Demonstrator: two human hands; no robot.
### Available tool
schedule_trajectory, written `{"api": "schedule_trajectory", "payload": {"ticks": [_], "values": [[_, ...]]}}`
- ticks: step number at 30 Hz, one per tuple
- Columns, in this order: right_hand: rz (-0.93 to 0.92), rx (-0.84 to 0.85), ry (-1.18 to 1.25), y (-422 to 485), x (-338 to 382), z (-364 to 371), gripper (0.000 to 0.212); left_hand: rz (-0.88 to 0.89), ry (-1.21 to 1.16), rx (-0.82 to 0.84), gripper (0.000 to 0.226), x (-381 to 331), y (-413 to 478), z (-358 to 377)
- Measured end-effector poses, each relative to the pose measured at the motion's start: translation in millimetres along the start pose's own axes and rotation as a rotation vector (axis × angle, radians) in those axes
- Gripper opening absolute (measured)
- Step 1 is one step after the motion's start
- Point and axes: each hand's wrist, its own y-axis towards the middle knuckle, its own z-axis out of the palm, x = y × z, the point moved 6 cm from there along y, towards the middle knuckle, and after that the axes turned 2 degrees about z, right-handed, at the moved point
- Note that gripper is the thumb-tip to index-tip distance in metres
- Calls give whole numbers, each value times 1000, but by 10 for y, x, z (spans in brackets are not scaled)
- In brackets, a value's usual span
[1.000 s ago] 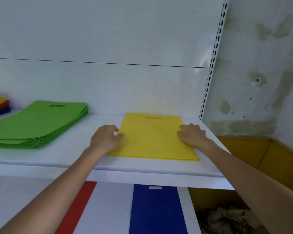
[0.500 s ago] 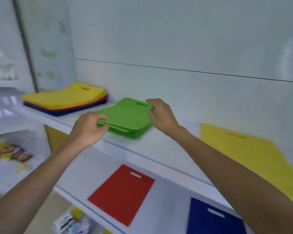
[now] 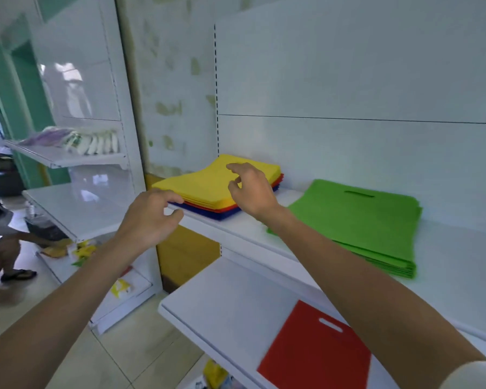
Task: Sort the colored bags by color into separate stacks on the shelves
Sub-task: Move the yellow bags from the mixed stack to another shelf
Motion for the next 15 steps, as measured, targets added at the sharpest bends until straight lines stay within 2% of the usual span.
{"api": "schedule_trajectory", "payload": {"ticks": [5, 15], "values": [[40, 15, -37, 347, -11, 303, 46, 40, -39, 54, 22, 343, 337, 181], [101, -32, -129, 1221, -408, 576, 46, 94, -114, 38, 26, 742, 1263, 501]]}}
